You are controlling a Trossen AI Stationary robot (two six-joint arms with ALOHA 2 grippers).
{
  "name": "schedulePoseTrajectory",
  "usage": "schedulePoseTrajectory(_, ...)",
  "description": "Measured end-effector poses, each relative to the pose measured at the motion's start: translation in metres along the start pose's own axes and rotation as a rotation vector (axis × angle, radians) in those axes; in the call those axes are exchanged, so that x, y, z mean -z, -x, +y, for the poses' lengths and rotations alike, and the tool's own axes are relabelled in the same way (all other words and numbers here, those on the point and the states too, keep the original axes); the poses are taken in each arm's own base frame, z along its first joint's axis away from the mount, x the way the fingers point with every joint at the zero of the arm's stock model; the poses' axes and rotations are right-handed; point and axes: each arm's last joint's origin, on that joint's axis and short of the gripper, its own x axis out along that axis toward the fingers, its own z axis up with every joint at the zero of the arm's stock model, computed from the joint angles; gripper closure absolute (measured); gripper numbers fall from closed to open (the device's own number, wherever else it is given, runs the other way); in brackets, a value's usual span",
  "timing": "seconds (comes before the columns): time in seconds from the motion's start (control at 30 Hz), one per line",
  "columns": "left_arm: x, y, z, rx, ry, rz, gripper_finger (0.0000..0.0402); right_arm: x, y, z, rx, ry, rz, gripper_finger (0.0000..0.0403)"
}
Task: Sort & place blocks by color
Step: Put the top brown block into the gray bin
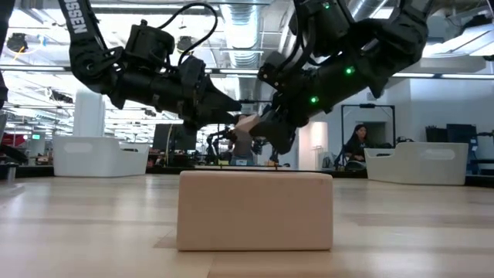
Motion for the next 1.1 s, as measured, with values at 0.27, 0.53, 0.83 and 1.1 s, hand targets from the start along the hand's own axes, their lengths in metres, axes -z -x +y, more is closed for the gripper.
schedulePoseTrajectory(0.27, -0.001, 0.001, 0.0, 0.143, 0.002, 0.026, 0.0164, -0.004, 0.011, 0.008, 0.065, -0.019, 0.006, 0.0272)
schedulePoseTrajectory(0.53, -0.014, -0.007, -0.003, 0.268, -0.017, 0.02, 0.0174, -0.008, 0.021, 0.014, 0.109, 0.004, 0.001, 0.027)
schedulePoseTrajectory(0.83, -0.024, -0.011, 0.002, 0.294, -0.024, 0.023, 0.0262, -0.008, 0.034, 0.021, 0.182, 0.08, 0.025, 0.027)
schedulePoseTrajectory(1.1, -0.026, -0.01, 0.01, 0.268, -0.003, 0.019, 0.0313, 0.031, 0.055, -0.019, 0.291, -0.069, 0.085, 0.0264)
